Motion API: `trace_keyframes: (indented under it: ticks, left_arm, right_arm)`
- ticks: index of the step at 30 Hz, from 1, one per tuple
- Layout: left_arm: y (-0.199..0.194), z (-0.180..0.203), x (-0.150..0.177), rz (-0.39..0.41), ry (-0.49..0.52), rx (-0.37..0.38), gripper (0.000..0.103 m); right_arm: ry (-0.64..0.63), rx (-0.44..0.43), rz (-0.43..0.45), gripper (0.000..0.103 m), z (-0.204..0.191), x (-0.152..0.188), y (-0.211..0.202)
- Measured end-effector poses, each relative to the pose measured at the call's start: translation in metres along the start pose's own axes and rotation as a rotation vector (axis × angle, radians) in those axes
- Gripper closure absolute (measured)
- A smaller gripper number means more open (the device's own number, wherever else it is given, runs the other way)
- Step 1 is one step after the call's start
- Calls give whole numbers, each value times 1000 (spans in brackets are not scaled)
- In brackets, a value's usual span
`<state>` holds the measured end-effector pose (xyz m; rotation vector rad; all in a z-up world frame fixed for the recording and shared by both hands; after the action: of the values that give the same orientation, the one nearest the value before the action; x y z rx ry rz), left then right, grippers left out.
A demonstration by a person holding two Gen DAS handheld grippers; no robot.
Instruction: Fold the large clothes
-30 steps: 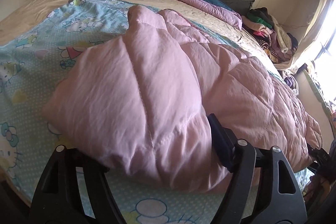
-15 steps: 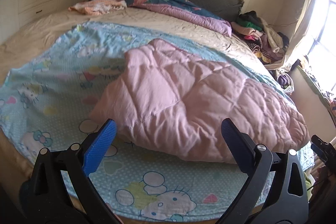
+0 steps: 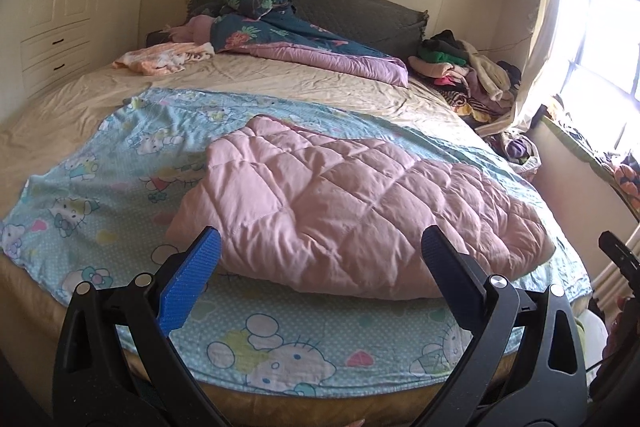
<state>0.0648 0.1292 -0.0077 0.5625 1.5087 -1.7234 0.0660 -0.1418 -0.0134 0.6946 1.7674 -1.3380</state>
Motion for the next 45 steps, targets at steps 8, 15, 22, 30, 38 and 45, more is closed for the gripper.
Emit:
trace_keyframes:
  ticks: [8, 15, 22, 30, 38, 45]
  left_arm:
    - [-1, 22, 20, -13, 25, 35, 9]
    - [-1, 32, 36, -17, 43, 47, 9]
    - [3, 43, 58, -37, 86, 53, 9]
    - [6, 45, 61, -46, 95, 41, 9]
    - [6, 42, 60, -54, 95, 29, 9]
    - [6, 40, 60, -53, 98, 23, 9]
  right_arm:
    - [-34, -1, 12, 4, -25, 17, -13]
    - [-46, -17, -7, 4, -42, 41, -12]
    - [-64, -51, -88, 4, -58, 65, 7]
    - [-51, -63, -100, 4, -61, 70, 12]
    - [-42, -60, -94, 4, -58, 69, 10]
    - [-45, -63, -93, 4, -60, 68, 9]
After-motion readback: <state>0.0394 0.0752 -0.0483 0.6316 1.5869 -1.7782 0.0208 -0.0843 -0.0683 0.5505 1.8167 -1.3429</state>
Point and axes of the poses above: each gripper's, at about its wrist camera, not at the fingertips, and y roughly the way its jaws point, z to its right, x to its underside, the point moved 8 cm from there along y, roughly the way its jaws point, and after that the axes turned 7 degrees about -z, right-handed, at the moved point
